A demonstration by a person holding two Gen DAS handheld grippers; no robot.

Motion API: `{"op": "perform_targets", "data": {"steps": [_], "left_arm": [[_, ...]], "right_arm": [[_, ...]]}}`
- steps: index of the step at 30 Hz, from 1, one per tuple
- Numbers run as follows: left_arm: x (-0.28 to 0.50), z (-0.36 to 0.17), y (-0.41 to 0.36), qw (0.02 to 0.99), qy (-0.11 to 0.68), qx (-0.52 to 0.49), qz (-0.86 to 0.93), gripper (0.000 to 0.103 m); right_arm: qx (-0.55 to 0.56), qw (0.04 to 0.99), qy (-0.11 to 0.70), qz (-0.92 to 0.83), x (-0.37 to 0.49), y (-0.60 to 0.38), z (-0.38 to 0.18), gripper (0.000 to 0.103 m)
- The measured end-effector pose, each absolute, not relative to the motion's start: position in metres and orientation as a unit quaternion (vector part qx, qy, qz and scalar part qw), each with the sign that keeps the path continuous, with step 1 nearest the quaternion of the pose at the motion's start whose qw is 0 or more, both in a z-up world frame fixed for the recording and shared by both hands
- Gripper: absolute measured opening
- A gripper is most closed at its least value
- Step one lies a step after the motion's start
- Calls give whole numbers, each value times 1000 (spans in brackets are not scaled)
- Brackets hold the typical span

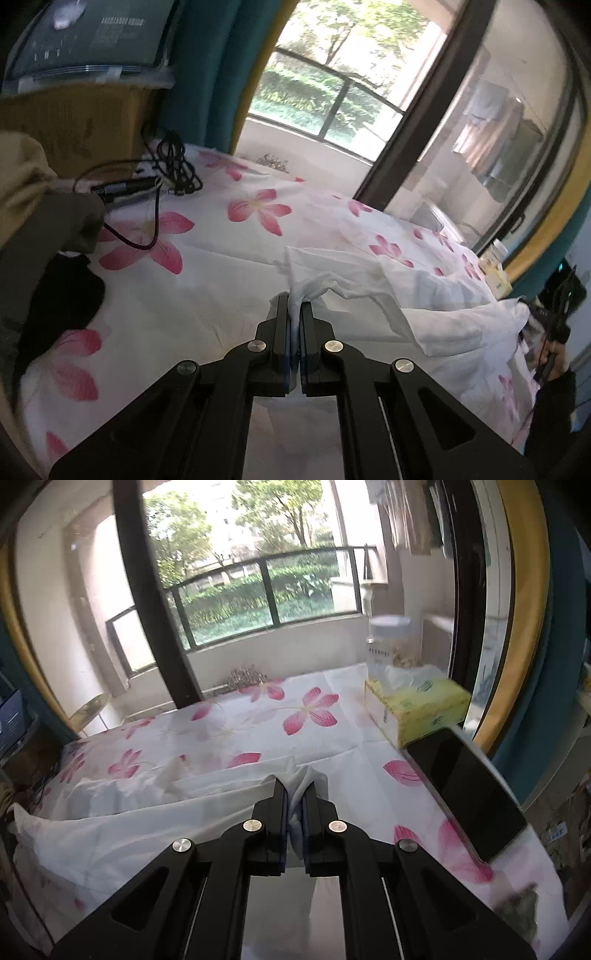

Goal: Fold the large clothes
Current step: 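Lift the jacket edge with both tools and fold it over the bundle, then open both tools and release the folded jacket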

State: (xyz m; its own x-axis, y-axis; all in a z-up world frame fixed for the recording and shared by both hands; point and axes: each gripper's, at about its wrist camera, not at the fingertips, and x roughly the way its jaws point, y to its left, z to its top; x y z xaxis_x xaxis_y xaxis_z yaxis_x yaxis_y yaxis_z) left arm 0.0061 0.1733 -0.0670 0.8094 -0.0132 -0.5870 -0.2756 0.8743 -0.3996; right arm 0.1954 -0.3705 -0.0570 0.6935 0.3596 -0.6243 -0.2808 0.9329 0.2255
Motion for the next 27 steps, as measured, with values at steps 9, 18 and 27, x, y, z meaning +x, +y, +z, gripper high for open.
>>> {"op": "perform_targets", "data": {"steps": [9, 18, 27], "left_arm": [[53, -93, 192, 901, 339, -263, 64, 4], [50, -77, 196, 906, 347, -222, 97, 25], [25, -88, 166, 899, 381, -206, 63, 41]], "right_arm": [[110, 888, 419, 155, 252, -366, -98, 6], [99, 898, 410, 123, 249, -375, -87, 27], [69, 923, 368, 86, 208, -399, -58, 72]]}}
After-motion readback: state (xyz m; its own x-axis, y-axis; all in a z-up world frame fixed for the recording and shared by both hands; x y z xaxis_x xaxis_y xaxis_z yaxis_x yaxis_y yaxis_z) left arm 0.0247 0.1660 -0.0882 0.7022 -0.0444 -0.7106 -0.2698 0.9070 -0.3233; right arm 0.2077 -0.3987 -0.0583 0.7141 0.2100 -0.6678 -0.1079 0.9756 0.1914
